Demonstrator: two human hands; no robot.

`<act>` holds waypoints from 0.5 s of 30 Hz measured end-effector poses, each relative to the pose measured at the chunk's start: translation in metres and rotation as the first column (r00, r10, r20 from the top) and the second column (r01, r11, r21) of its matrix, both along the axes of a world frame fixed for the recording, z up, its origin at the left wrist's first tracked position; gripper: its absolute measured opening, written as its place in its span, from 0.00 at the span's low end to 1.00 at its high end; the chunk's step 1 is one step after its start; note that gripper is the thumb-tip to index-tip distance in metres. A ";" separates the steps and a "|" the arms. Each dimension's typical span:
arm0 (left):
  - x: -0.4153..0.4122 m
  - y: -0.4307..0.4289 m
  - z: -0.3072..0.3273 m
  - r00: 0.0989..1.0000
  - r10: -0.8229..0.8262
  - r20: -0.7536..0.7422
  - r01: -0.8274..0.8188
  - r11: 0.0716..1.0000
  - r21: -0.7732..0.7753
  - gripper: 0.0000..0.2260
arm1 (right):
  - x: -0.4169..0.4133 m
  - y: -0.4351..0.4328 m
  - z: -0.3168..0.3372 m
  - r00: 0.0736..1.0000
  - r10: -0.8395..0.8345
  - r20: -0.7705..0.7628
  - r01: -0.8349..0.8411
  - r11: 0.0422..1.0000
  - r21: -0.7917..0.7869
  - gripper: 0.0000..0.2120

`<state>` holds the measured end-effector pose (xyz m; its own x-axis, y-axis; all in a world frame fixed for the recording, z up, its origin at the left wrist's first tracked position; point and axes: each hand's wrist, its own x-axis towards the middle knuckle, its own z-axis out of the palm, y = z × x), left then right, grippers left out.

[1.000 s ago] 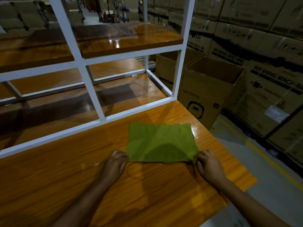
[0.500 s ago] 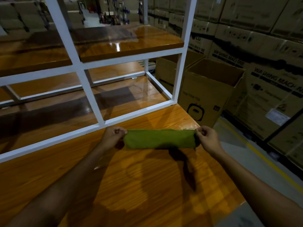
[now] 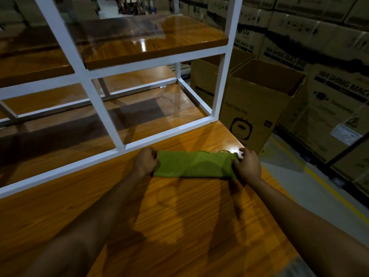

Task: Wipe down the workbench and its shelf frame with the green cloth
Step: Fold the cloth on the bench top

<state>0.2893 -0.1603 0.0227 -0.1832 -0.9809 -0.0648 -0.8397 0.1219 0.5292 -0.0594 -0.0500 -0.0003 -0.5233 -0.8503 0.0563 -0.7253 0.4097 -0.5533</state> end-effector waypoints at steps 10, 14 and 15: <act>0.003 0.041 -0.001 0.984 0.175 0.026 -0.176 0.960 0.218 0.12 | 0.021 0.045 -0.015 0.992 -0.078 -0.097 0.085 0.994 0.070 0.16; 0.000 0.049 0.000 0.963 0.260 -0.067 -0.231 0.930 0.287 0.10 | 0.022 0.045 -0.009 0.993 -0.109 0.039 0.106 0.992 0.066 0.13; 0.001 0.052 -0.001 0.949 0.299 -0.105 -0.256 0.919 0.298 0.11 | 0.022 0.046 -0.007 0.991 -0.121 0.054 0.118 0.991 0.057 0.13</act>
